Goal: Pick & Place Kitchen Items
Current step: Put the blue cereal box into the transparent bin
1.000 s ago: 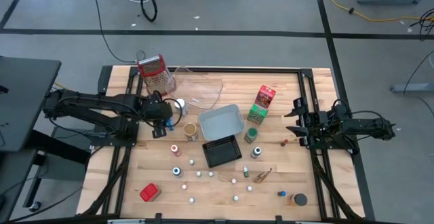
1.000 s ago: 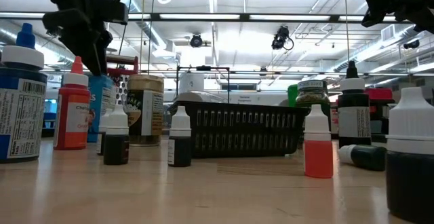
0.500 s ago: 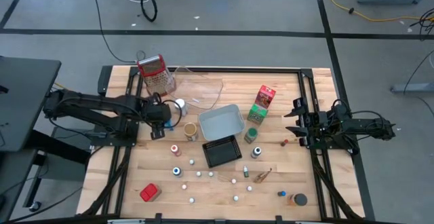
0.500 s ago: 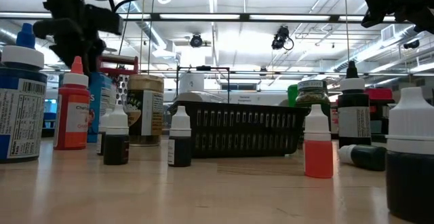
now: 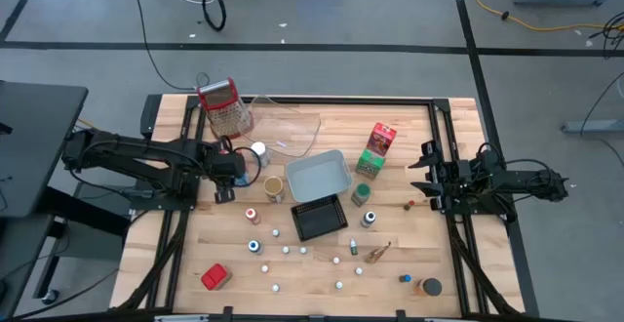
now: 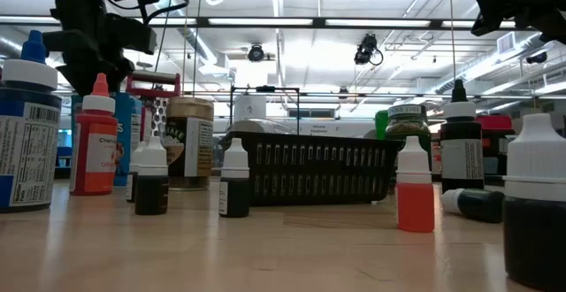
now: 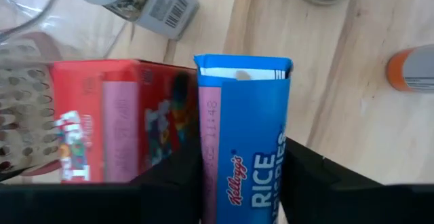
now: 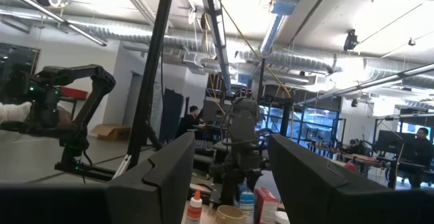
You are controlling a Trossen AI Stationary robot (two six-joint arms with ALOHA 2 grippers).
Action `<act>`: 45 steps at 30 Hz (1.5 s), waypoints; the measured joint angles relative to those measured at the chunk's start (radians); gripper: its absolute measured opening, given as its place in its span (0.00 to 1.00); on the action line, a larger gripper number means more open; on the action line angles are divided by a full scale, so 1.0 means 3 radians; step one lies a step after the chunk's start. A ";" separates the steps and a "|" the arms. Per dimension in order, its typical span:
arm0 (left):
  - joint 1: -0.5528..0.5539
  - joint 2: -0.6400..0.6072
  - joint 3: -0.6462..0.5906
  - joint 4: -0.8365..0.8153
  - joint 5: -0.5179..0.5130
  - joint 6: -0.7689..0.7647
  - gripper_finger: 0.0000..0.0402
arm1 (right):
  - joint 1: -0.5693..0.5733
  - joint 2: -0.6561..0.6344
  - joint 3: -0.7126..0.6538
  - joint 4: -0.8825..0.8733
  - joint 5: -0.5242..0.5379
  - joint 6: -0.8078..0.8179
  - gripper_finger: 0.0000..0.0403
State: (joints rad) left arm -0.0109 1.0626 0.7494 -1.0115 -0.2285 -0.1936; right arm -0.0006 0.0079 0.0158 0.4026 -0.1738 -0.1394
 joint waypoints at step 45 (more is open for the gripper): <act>0.0679 0.0342 0.1254 0.0500 -0.0582 0.0069 0.25 | 0.0001 0.0000 0.0000 0.0004 0.0000 0.0075 0.50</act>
State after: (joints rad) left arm 0.1928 1.1653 1.1255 -0.8615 -0.4030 -0.1728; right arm -0.0003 0.0078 0.0158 0.4038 -0.1737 -0.1169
